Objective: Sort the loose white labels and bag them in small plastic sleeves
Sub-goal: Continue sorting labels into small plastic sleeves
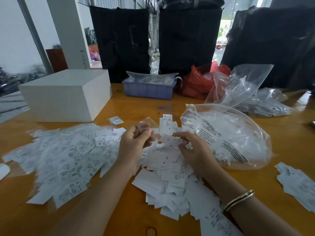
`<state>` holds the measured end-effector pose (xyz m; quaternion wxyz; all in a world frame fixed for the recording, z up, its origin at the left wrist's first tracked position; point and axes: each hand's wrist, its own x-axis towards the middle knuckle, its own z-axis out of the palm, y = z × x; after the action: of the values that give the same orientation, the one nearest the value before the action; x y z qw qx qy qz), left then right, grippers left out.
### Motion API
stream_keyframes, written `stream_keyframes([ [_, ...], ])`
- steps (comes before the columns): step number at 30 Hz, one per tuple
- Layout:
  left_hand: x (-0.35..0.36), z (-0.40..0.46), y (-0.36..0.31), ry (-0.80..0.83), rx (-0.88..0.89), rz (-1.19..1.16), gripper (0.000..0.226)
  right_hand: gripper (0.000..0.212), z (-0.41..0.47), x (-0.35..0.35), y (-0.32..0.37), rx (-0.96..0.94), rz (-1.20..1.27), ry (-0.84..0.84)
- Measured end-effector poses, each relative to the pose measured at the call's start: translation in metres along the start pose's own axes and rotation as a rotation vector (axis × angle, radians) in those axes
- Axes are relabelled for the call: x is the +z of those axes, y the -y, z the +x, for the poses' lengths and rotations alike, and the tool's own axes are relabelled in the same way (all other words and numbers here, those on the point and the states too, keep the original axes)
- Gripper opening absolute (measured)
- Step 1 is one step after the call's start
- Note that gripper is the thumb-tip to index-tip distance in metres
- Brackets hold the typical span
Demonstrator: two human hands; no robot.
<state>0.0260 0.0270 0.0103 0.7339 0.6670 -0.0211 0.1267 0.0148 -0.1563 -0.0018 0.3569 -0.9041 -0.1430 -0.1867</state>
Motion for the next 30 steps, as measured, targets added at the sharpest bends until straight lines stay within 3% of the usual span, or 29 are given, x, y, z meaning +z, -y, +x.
stream_keyframes([
  [5,-0.0019,0.0009,-0.0034,0.048,-0.096,-0.234,0.028,0.022,-0.0016,-0.0021,0.0002,-0.022,-0.055,0.125],
  [8,-0.0012,0.0004,-0.0045,0.049,-0.128,-0.248,0.023,0.01,-0.0008,-0.0009,0.001,-0.023,-0.035,0.144],
  [10,0.0002,0.0003,-0.0038,0.034,-0.153,-0.208,0.014,0.015,-0.0008,-0.0018,0.0025,0.036,0.093,0.069],
  [14,0.0002,0.001,-0.0033,0.053,-0.199,-0.21,0.011,0.014,-0.0009,-0.0081,0.0047,0.297,0.59,0.022],
  [17,-0.001,0.0012,-0.0021,0.092,-0.211,-0.24,0.008,0.007,-0.0005,-0.0076,0.0033,0.35,0.733,0.014],
  [25,-0.002,0.0008,-0.0003,0.148,-0.18,-0.192,0.027,0.017,0.0003,-0.0071,0.0032,0.391,0.8,-0.002],
  [30,-0.0013,0.0024,-0.0005,0.11,-0.234,-0.235,0.017,0.013,-0.0018,-0.0091,0.0047,0.452,0.861,0.032],
])
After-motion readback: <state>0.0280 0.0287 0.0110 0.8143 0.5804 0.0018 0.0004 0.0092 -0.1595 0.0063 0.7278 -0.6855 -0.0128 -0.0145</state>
